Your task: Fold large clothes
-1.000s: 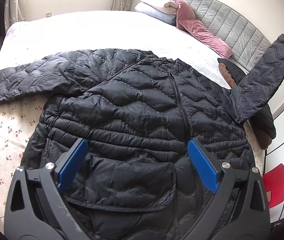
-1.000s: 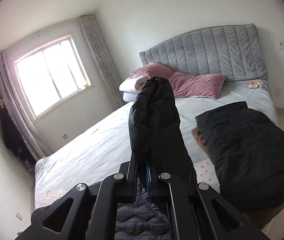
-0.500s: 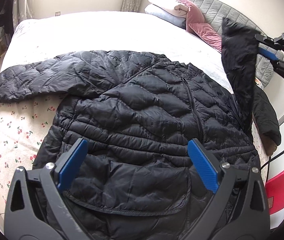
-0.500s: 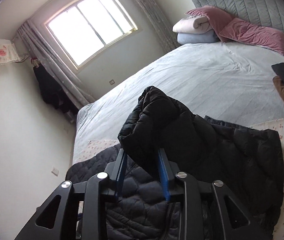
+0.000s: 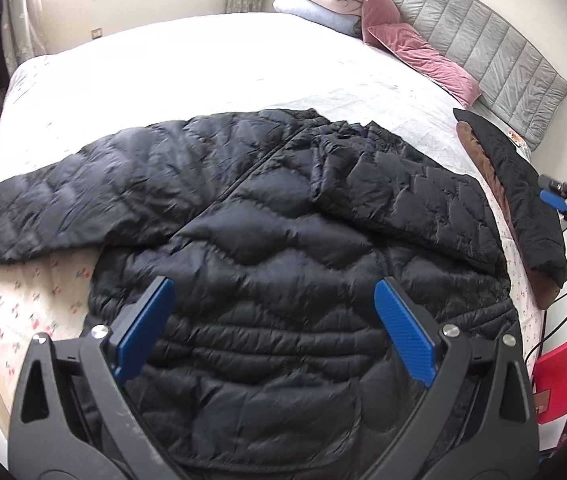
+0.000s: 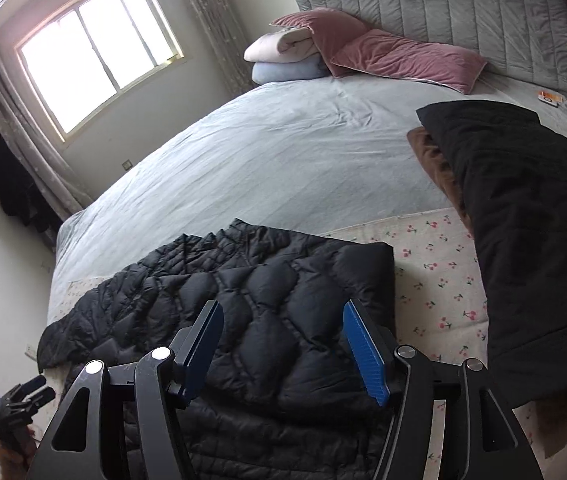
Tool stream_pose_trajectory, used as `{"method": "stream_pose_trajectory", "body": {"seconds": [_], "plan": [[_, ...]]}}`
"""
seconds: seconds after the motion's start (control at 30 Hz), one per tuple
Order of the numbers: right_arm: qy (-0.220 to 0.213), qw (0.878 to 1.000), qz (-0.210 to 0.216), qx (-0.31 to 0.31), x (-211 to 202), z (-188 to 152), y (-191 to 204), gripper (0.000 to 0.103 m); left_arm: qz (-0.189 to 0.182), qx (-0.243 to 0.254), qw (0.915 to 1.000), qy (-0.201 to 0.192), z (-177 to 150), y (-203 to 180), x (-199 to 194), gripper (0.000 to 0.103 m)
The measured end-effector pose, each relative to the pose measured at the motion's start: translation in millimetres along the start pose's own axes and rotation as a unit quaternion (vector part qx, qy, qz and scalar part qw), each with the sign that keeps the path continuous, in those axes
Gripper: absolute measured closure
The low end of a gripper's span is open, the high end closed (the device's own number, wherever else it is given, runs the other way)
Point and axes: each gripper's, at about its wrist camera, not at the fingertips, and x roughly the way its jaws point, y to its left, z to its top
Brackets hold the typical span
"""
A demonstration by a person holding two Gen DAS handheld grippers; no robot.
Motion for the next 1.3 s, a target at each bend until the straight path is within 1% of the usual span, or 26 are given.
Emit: {"method": "stream_pose_trajectory", "body": {"seconds": [0.07, 0.13, 0.2, 0.23, 0.33, 0.37, 0.4, 0.43, 0.47, 0.5, 0.53, 0.6, 0.63, 0.67, 0.7, 0.73, 0.77, 0.8, 0.87, 0.93, 0.97, 1.03, 1.13, 1.17, 1.23, 1.3], "plan": [[0.007, 1.000, -0.008, 0.022, 17, -7, -21, 0.040, -0.004, 0.014, 0.9999, 0.001, 23, -15, 27, 0.003], [0.018, 0.999, -0.019, 0.035, 36, -15, -37, 0.040, -0.003, 0.025, 0.9995, 0.017, 42, -28, 62, 0.006], [0.023, 0.998, -0.034, 0.037, 53, -20, -43, 0.040, -0.003, 0.033, 0.9986, 0.040, 56, -38, 100, 0.016], [0.022, 0.998, -0.040, 0.040, 61, -22, -47, 0.040, 0.000, 0.032, 0.9982, 0.050, 60, -42, 118, 0.018], [0.028, 0.997, -0.039, 0.053, 83, -24, -58, 0.041, 0.012, 0.016, 0.9970, 0.075, 67, -44, 161, 0.032], [0.028, 0.997, -0.041, 0.057, 89, -25, -59, 0.046, 0.005, 0.005, 0.9969, 0.079, 66, -43, 168, 0.051], [0.028, 0.997, -0.042, 0.058, 96, -26, -62, 0.053, -0.016, -0.005, 0.9969, 0.077, 65, -41, 170, 0.082], [0.032, 0.997, -0.042, 0.056, 105, -27, -64, 0.077, -0.041, -0.013, 0.9962, 0.076, 63, -42, 168, 0.093], [0.038, 0.997, -0.043, 0.054, 112, -28, -66, 0.087, -0.049, -0.019, 0.9961, 0.071, 61, -44, 161, 0.094], [0.040, 0.997, -0.048, 0.052, 119, -28, -67, 0.088, -0.051, -0.024, 0.9962, 0.066, 57, -45, 153, 0.095], [0.037, 0.996, -0.058, 0.049, 123, -28, -68, 0.088, -0.044, -0.029, 0.9960, 0.073, 53, -46, 145, 0.095], [0.036, 0.995, -0.074, 0.050, 129, -28, -69, 0.088, -0.021, -0.040, 0.9937, 0.103, 39, -47, 137, 0.092], [0.035, 0.994, -0.085, 0.050, 131, -27, -68, 0.088, -0.004, -0.026, 0.9931, 0.114, 36, -51, 137, 0.089], [0.034, 0.994, -0.096, 0.048, 130, -27, -65, 0.087, 0.019, -0.001, 0.9927, 0.119, 33, -56, 135, 0.077], [0.034, 0.993, -0.107, 0.044, 126, -27, -61, 0.086, 0.041, 0.021, 0.9922, 0.116, 34, -61, 133, 0.067], [0.032, 0.992, -0.111, 0.041, 120, -27, -55, 0.085, 0.056, 0.040, 0.9927, 0.099, 36, -64, 126, 0.063], [0.029, 0.993, -0.110, 0.035, 112, -27, -48, 0.080, 0.063, 0.052, 0.9938, 0.075, 39, -67, 117, 0.055], [0.022, 0.994, -0.106, 0.026, 103, -29, -40, 0.075, 0.062, 0.058, 0.9952, 0.048, 43, -71, 109, 0.046], [0.008, 0.995, -0.100, 0.001, 88, -34, -21, 0.054, 0.038, 0.064, 0.9972, -0.006, 50, -77, 93, 0.035], [-0.005, 0.996, -0.092, -0.020, 79, -41, -4, 0.051, -0.002, 0.080, 0.9961, -0.038, 51, -87, 91, 0.032], [-0.003, 0.996, -0.086, -0.027, 79, -44, 2, 0.050, -0.014, 0.089, 0.9950, -0.041, 50, -91, 96, 0.031], [0.007, 0.996, -0.079, -0.034, 84, -53, 9, 0.050, -0.012, 0.105, 0.9940, -0.029, 46, -98, 117, 0.031], [0.028, 0.994, -0.098, -0.033, 102, -68, 3, 0.050, -0.001, 0.113, 0.9935, 0.016, 31, -95, 155, 0.031], [0.036, 0.994, -0.103, -0.028, 109, -74, -3, 0.050, -0.007, 0.111, 0.9936, 0.022, 24, -91, 162, 0.028], [0.040, 0.994, -0.099, -0.014, 114, -82, -11, 0.050, -0.016, 0.110, 0.9938, 0.010, 16, -87, 165, 0.027], [0.034, 0.994, -0.103, -0.010, 106, -84, -9, 0.050, -0.011, 0.101, 0.9948, 0.008, 15, -86, 154, 0.026]]}}
